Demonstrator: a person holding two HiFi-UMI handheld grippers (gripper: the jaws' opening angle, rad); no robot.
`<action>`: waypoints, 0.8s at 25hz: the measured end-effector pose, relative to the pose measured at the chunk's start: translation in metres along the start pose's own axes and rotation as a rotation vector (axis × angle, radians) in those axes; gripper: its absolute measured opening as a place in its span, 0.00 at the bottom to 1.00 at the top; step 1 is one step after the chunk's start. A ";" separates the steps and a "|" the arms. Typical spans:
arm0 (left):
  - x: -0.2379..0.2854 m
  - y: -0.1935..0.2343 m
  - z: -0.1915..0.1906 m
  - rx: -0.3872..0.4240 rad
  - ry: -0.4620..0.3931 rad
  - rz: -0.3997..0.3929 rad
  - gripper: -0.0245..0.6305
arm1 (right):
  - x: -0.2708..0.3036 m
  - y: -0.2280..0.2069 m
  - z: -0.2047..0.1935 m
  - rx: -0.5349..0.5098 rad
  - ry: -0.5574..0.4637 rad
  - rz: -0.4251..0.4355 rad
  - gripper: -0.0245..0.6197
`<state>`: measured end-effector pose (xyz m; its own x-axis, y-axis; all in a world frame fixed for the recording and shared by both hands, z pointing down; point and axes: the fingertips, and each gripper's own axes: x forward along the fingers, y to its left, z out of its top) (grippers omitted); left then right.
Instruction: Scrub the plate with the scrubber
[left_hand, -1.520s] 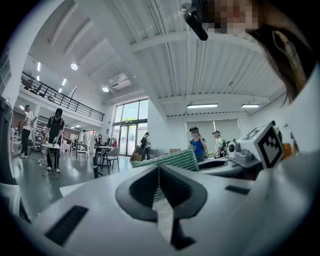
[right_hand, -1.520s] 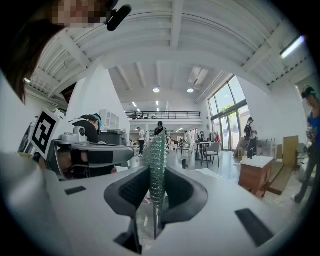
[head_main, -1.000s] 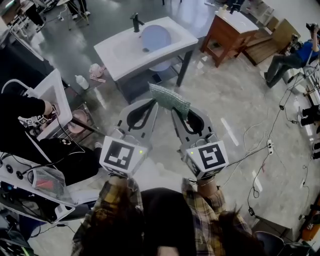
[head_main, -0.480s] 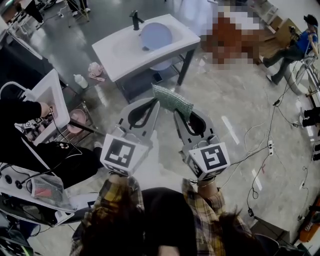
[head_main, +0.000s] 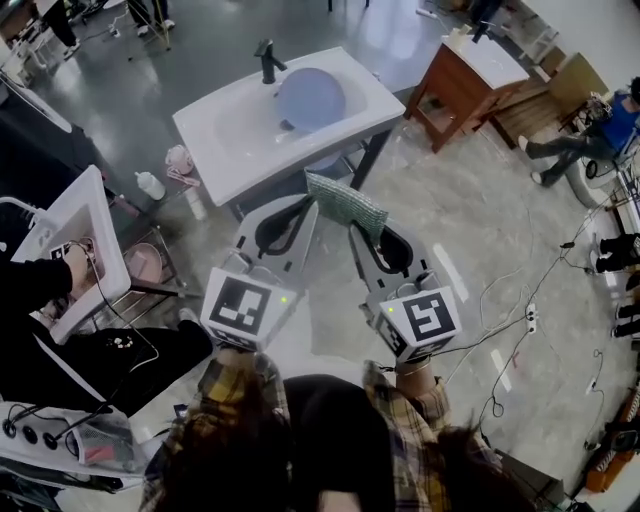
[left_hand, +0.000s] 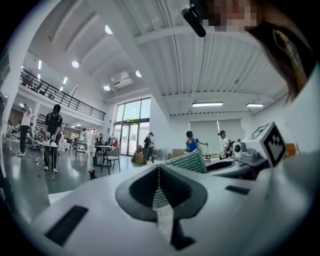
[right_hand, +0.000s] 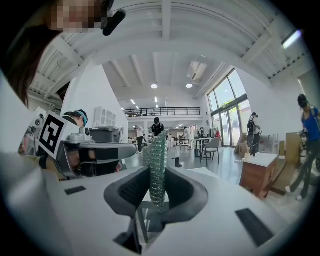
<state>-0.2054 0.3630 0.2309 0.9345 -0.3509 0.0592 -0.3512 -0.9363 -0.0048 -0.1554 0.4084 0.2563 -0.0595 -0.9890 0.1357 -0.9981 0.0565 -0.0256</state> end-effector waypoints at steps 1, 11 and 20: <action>0.008 0.008 0.001 0.000 -0.002 0.001 0.07 | 0.009 -0.007 0.002 -0.001 0.002 -0.003 0.19; 0.071 0.080 -0.003 0.001 0.015 0.013 0.07 | 0.095 -0.048 0.004 0.020 0.021 0.009 0.19; 0.103 0.125 -0.005 0.008 0.017 0.026 0.07 | 0.148 -0.075 0.008 0.023 0.012 -0.004 0.19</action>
<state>-0.1539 0.2099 0.2418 0.9241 -0.3745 0.0756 -0.3745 -0.9271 -0.0148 -0.0889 0.2568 0.2708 -0.0561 -0.9874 0.1482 -0.9976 0.0495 -0.0482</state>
